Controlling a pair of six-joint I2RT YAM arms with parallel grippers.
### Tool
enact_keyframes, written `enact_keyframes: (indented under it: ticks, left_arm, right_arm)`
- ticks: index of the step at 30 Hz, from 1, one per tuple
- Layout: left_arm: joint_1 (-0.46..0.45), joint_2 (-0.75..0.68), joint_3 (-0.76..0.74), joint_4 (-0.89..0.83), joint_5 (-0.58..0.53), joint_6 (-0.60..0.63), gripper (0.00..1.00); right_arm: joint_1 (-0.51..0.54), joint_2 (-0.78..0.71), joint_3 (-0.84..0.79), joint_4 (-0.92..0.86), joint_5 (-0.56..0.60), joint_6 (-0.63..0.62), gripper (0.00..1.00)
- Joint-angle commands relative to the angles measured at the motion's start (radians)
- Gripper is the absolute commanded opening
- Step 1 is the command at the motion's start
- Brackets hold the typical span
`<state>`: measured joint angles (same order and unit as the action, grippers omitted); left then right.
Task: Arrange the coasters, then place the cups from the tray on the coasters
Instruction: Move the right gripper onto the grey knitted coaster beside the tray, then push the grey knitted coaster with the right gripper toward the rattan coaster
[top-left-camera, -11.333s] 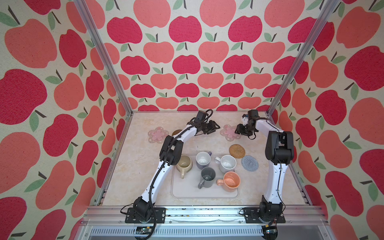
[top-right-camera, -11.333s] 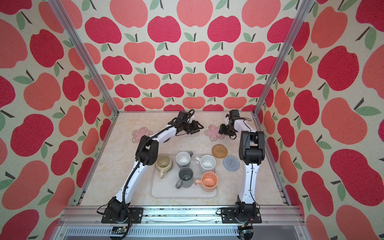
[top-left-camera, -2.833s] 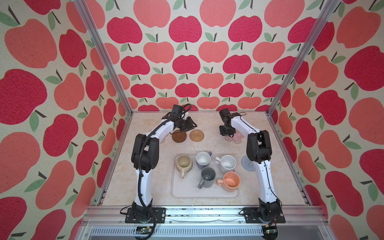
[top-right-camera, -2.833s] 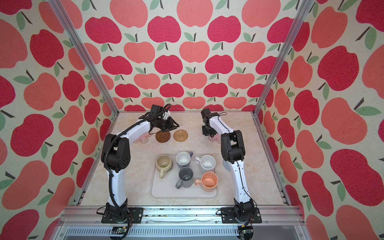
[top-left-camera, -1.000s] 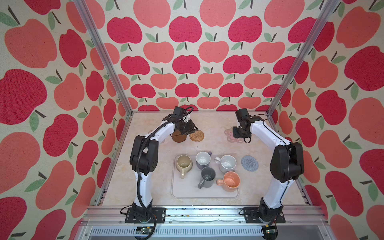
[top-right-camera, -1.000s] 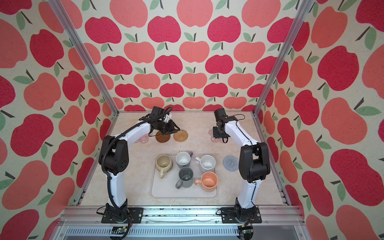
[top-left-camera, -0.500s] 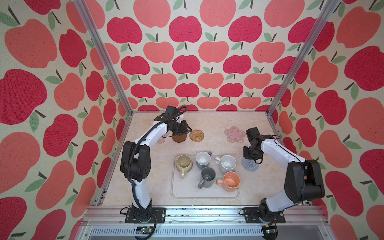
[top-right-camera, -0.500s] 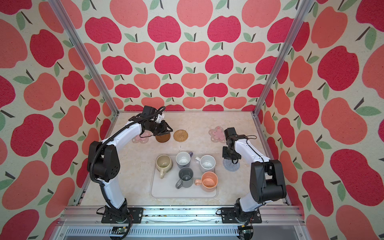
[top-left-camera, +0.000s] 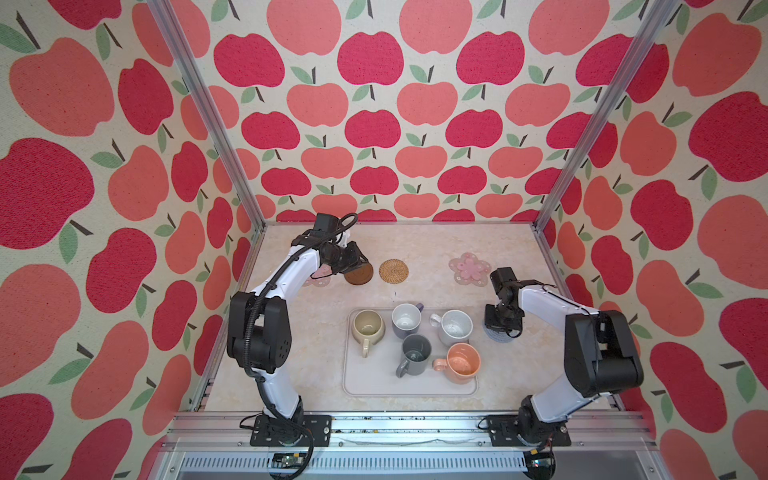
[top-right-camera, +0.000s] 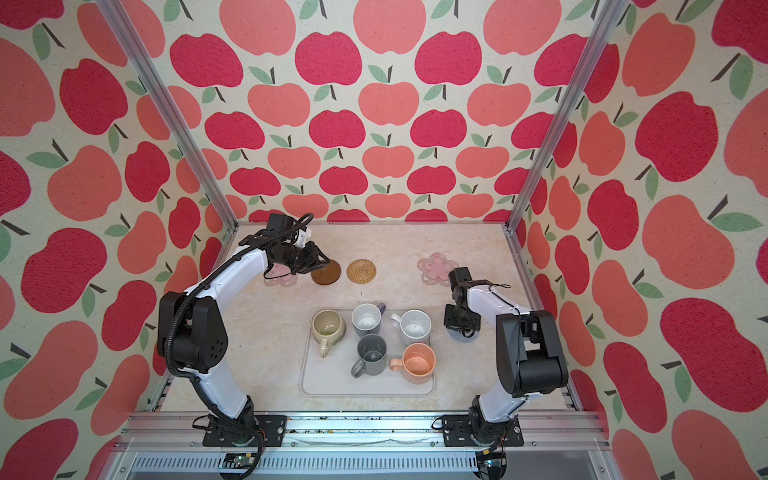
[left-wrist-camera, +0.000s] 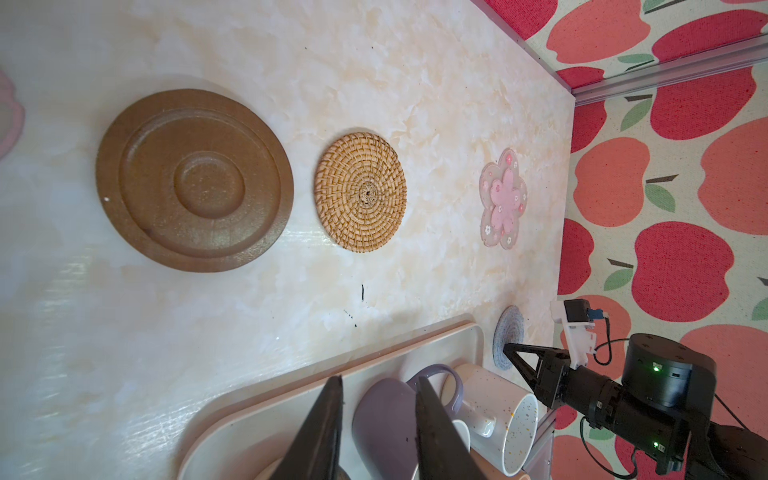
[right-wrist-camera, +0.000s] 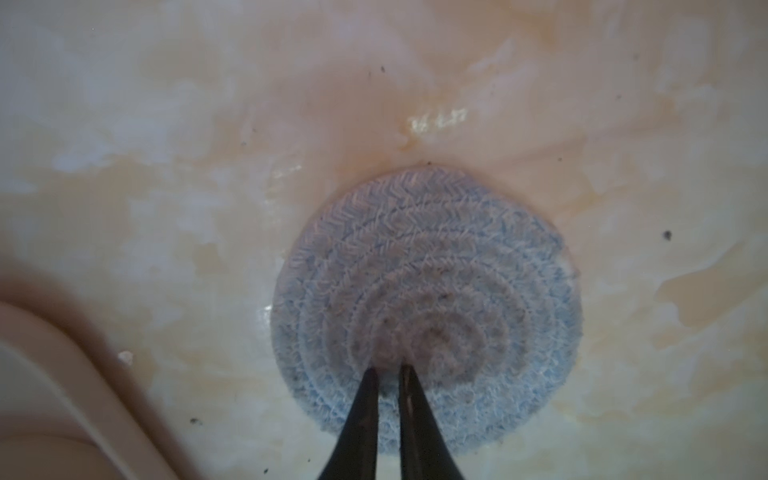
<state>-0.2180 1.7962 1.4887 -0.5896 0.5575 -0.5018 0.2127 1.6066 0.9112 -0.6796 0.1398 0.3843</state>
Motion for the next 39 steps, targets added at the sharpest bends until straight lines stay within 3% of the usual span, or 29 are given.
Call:
enact_keyframes:
  ticks: [1, 11, 39]
  left_arm:
    - [0.007, -0.033, -0.014, -0.01, -0.011, 0.013, 0.32]
    - [0.027, -0.061, -0.043, -0.007, -0.019, 0.013, 0.32]
    - [0.091, -0.097, -0.127, 0.025, 0.001, 0.006, 0.32]
  right_arm:
    - [-0.007, 0.044, -0.018, 0.028, -0.015, 0.031, 0.13]
    - [0.013, 0.16, 0.099, 0.064, -0.061, 0.063, 0.1]
    - [0.252, 0.425, 0.48, -0.008, -0.141, 0.116, 0.09]
